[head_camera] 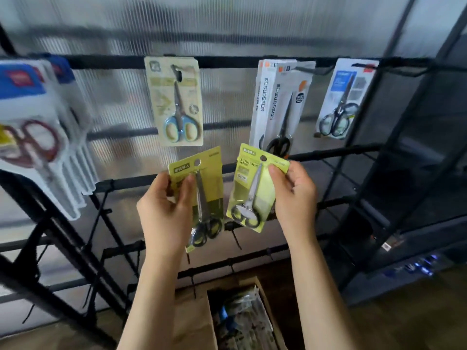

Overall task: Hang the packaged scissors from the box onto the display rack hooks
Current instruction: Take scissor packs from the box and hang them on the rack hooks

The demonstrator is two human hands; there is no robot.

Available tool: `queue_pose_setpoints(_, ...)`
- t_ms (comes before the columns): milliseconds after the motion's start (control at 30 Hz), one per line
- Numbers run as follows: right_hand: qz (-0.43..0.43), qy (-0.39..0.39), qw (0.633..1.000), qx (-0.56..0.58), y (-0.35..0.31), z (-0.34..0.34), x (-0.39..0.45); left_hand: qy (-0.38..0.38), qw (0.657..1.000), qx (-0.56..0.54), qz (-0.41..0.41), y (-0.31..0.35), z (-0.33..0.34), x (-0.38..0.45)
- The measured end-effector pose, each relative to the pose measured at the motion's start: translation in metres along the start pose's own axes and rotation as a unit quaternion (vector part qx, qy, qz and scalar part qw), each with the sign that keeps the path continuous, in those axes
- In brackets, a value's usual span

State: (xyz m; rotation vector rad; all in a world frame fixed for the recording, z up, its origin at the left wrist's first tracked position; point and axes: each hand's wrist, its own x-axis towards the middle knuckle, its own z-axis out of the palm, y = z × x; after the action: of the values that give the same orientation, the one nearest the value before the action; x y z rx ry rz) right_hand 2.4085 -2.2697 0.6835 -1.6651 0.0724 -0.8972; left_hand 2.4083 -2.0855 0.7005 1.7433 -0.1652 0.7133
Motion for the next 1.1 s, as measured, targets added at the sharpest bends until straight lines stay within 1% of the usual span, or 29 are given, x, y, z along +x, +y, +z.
queue_pose_setpoints(167,-0.033,-0.031,0.999,-0.013,-0.004,0.017,-0.005,0.03,0.999,0.028,-0.001,0.0,-0.016,0.006)
queue_pose_setpoints(333,-0.038,-0.018,0.998,-0.045,-0.007,0.03,-0.009,0.033,0.999,0.031,0.007,-0.004,-0.025,0.013)
queue_pose_setpoints(467,-0.039,0.011,0.998,-0.055,-0.017,0.032,-0.014,-0.017,1.0,-0.007,0.024,-0.004,-0.019,0.022)
queue_pose_setpoints(600,-0.057,0.1,0.99,-0.085,-0.029,0.027,-0.015,-0.091,0.993,-0.03,0.063,-0.007,-0.006,0.031)
queue_pose_setpoints(733,-0.063,0.164,0.979,-0.104,-0.031,0.015,-0.013,-0.157,0.983,-0.06,0.077,-0.002,0.019,0.032)
queue_pose_setpoints(867,-0.081,0.188,0.972,-0.118,-0.025,-0.011,0.002,-0.193,0.973,-0.094,0.085,0.015,0.053,0.024)
queue_pose_setpoints(1000,-0.091,0.186,0.972,-0.106,-0.004,-0.047,0.031,-0.184,0.973,-0.092,0.107,0.028,0.097,0.008)
queue_pose_setpoints(1100,-0.097,0.15,0.98,-0.091,0.017,-0.078,0.051,-0.158,0.981,-0.089,0.071,0.03,0.137,-0.011)
